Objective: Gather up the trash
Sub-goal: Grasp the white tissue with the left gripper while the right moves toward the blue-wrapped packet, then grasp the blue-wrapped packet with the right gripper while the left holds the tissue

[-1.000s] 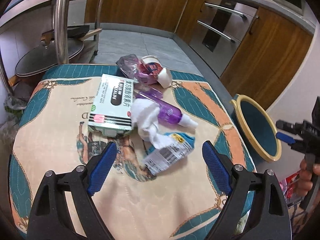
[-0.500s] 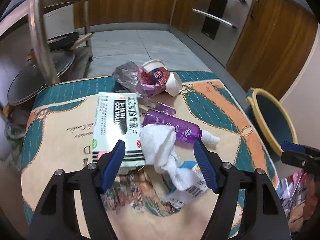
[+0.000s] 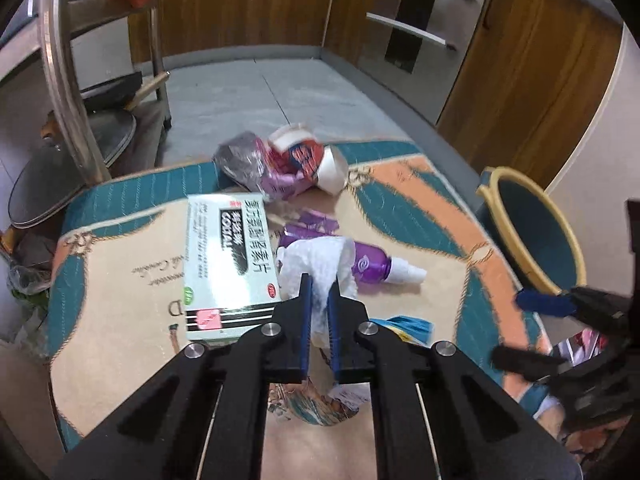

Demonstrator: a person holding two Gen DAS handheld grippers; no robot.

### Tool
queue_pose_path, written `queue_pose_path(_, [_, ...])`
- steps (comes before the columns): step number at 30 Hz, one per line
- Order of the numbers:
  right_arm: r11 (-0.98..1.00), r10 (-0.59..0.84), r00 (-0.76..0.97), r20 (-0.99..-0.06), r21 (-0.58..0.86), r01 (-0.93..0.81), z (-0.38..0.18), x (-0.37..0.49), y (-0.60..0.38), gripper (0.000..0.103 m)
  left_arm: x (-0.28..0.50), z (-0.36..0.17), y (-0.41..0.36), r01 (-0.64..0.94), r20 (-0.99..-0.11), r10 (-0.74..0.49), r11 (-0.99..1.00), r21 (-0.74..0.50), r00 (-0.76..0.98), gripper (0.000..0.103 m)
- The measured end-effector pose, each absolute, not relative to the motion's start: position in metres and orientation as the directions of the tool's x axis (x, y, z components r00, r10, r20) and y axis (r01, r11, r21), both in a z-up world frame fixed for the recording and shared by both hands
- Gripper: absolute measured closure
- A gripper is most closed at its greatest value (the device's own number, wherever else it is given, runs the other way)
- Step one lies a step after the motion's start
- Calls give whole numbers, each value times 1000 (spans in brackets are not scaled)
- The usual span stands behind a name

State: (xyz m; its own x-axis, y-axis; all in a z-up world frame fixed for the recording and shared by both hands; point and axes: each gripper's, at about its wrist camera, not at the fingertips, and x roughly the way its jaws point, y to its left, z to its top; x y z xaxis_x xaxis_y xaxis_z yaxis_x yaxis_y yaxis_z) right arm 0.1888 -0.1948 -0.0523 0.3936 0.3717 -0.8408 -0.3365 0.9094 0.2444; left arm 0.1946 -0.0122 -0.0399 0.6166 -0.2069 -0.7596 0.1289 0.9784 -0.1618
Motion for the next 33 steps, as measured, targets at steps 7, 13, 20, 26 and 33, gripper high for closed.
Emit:
queue_pose_path(7, [896,360,373,-855,207,-392,-64,190,-164,25,177,-21,5,96,-722,-205,977,-189,661,96])
queue_pose_path(13, [897,371,372,-851,226,-379,-69,200,-147,25,158,-21,22,62,-717,-195,976,-208,669,96])
queue_pose_path(20, [891,377,363,-852,226,-395,-80,207,-126,25,139,-27,33,33,-723,-196,972,-233,662,96])
queue_pose_path(26, [888,357,351,-866,197,-416,-99,202,-122,35,130,-28,32,27,-726,-199,970,-241,658,96])
queue_pose_path(33, [872,384,362,-849,206,-444,-92,199,-123,55,125,-25,26,34,-724,-201,971,-238,660,96])
